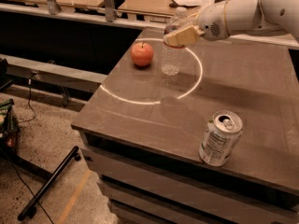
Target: Move water bottle near apple
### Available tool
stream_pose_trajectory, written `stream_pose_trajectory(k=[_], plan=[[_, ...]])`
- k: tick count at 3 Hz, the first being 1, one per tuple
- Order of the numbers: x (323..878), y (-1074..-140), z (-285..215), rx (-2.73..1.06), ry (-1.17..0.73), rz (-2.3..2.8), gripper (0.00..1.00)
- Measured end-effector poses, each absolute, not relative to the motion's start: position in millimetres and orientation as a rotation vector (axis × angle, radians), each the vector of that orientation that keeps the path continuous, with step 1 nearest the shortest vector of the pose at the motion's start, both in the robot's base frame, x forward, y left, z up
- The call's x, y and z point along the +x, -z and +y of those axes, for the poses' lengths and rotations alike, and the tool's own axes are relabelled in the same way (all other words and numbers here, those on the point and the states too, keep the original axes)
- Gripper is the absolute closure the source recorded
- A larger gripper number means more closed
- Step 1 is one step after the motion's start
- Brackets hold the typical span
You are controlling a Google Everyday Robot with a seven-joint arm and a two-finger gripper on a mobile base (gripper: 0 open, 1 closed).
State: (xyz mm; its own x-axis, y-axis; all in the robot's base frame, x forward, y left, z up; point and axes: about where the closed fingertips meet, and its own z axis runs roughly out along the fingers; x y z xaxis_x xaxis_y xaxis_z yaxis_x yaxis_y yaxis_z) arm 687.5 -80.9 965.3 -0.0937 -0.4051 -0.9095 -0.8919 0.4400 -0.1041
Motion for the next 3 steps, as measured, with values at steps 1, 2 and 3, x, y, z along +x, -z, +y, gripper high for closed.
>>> stream_pose_trajectory(k=[1,2,3], plan=[[688,-964,-81,-1.134,-0.612,1.694,0.99],[689,-955,-79,-1.134,-0.626,1.699,0.78],[694,-953,-68,-1.181,-0.603,1.697,0.46]])
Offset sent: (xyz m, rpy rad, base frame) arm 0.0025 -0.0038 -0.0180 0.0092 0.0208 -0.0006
